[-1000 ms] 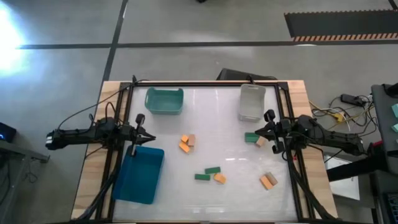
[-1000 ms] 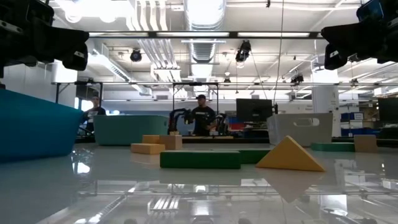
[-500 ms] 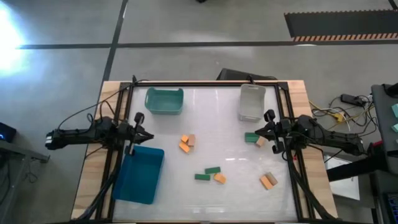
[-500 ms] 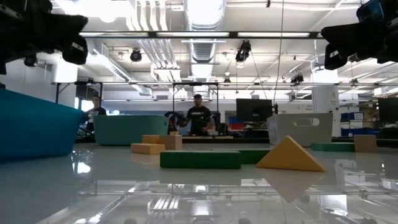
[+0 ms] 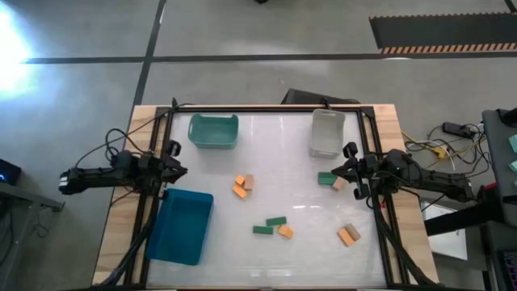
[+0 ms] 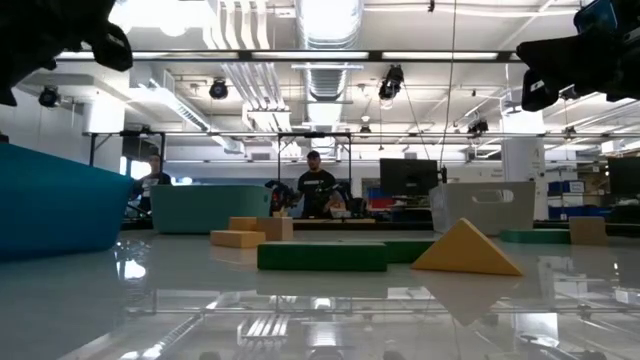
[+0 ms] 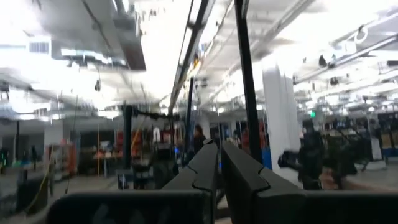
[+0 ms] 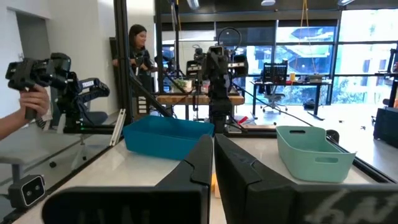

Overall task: Sort & place blocks by color
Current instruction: Put the light brown block into the blue bin

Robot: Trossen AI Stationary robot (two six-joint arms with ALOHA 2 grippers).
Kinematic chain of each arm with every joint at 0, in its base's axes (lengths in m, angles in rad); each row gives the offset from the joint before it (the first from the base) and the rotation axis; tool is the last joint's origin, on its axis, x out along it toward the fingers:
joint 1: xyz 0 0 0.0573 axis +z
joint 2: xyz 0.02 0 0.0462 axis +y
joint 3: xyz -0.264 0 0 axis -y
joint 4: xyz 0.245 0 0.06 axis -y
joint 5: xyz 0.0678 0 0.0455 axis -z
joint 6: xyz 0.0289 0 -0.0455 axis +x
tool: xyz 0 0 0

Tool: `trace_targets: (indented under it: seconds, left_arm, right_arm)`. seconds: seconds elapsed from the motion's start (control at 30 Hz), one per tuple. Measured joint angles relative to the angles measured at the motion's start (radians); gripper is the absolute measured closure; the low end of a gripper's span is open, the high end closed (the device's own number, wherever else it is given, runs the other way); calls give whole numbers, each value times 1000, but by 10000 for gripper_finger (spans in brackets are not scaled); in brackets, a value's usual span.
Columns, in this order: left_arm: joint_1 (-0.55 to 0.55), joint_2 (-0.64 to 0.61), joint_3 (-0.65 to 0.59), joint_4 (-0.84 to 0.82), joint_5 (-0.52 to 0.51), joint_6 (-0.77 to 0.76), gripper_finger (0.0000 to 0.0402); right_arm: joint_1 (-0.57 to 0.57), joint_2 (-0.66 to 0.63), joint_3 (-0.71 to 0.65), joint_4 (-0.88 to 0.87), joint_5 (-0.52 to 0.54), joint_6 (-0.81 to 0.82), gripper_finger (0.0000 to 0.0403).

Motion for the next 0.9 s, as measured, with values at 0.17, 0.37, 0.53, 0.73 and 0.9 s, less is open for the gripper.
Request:
trace_targets:
  seconds: [0.17, 0.37, 0.53, 0.73, 0.9]
  left_arm:
    - [0, 23, 0, 126, -192, -140, 395]
    - [0, 113, 31, 113, -306, -164, 395]
    - [0, 252, 113, 122, -361, -215, 395]
    - [-1, 463, 230, 119, -421, -274, 395]
    - [-1, 670, 386, -40, -462, -359, 400]
  right_arm:
    - [0, 0, 0, 2, 0, -1, 394]
    - [0, 0, 0, 10, 0, -19, 394]
    - [0, 0, 0, 28, 0, -18, 394]
    - [0, 0, 0, 32, 0, -17, 394]
    - [0, 0, 0, 32, 0, -18, 394]
